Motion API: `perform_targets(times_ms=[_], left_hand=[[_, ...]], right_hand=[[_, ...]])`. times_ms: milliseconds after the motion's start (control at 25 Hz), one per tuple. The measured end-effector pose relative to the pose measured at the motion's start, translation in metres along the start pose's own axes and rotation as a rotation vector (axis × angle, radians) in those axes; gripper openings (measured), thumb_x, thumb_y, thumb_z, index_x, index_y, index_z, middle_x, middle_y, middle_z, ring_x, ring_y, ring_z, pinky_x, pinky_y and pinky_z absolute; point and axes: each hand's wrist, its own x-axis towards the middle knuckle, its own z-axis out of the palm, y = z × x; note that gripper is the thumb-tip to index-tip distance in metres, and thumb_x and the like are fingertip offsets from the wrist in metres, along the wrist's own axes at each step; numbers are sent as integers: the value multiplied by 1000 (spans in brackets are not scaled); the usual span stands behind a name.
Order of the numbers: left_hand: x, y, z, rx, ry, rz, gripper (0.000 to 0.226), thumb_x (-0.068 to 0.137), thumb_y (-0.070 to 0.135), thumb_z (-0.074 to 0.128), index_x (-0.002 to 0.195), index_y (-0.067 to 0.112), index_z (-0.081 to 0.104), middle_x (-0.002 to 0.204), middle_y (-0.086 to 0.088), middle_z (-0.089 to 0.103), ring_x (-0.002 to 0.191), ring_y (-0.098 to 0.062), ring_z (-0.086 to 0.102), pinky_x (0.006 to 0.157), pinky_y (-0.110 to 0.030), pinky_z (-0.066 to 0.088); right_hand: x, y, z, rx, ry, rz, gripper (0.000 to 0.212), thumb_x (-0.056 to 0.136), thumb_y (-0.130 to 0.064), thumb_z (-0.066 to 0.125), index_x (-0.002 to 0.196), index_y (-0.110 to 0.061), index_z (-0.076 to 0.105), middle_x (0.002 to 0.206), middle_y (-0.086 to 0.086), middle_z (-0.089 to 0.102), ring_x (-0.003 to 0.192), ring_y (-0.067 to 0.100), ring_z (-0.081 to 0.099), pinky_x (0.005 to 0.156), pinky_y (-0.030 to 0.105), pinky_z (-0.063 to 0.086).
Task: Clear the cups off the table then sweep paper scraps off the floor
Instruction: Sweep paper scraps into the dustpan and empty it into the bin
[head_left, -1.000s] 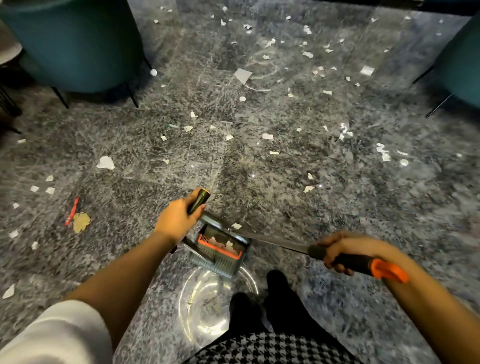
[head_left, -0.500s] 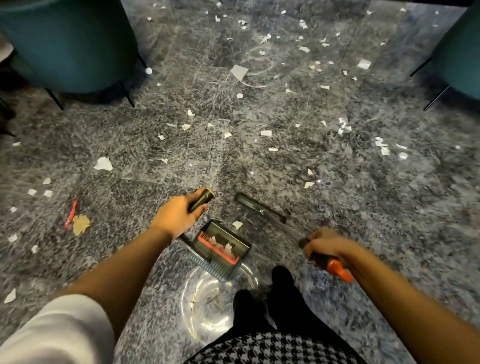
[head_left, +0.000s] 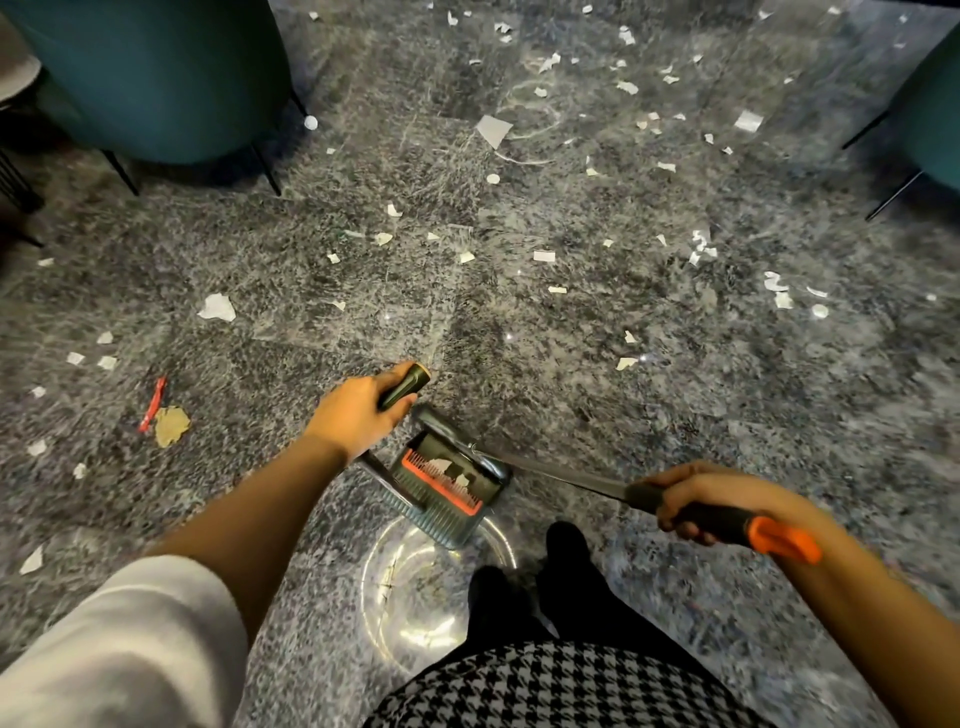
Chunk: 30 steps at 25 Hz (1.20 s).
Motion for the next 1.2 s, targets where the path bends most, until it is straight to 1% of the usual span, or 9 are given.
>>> perform_targets(times_ms=[240,360,440,720,800,880,960,1080,1200], left_hand=[[4,9,0,15,8,40,53,95,37,52,144,35,33,88,-2,66,55,-13,55,55,-28,52],[22,38,5,-17,-19,107,54,95,34,53,145,34,33,91,-2,66,59,-11,56,57,-26,52],[42,63,8,1,-52,166,54,96,34,52,145,33,31,92,-3,67,57,-11,56,52,-22,47],[146,157,14,-10,-71,246,55,95,35,53,145,35,31,88,-3,67,60,-16,61,47,-25,48],[189,188,19,-46,-97,261,54,94,33,55,144,32,35,92,-5,68,65,-20,63,55,-33,54],[233,220,22,-21,-122,289,52,94,33,56,143,32,38,93,-4,69,65,-17,62,56,-29,50],[273,252,26,9,-143,312,51,94,36,55,142,36,39,95,-3,69,67,-18,64,57,-28,49],[318,289,36,41,-148,340,49,93,39,55,139,35,43,101,0,69,65,-10,60,60,-26,50],[356,315,48,66,-172,353,49,92,42,55,139,36,43,95,5,67,67,-3,60,56,-16,44]], right_hand=[[-11,-7,-25,145,36,15,40,91,10,37,128,-2,45,51,10,53,30,11,46,27,14,36],[-11,-17,-42,168,94,7,42,91,8,37,133,7,39,46,8,53,29,10,46,27,13,35],[-13,-20,-63,220,140,-2,43,92,7,37,135,10,36,49,9,52,28,10,46,27,13,35],[-1,-25,-177,501,289,-51,45,94,4,35,138,9,31,66,12,42,26,9,44,25,12,33],[9,-38,-216,531,332,-63,31,94,3,37,124,5,42,62,13,45,25,9,44,26,11,33],[21,-53,-253,492,390,-52,9,93,3,41,97,5,49,46,11,50,24,9,44,27,11,33],[34,-68,-288,396,485,-19,11,89,2,50,80,5,54,38,7,52,26,12,47,30,14,36],[49,-87,-330,280,641,-24,11,79,1,61,68,2,61,44,9,57,32,15,52,35,15,38],[65,-103,-354,232,592,-3,11,80,0,60,70,3,58,60,15,57,48,25,52,49,27,44]])
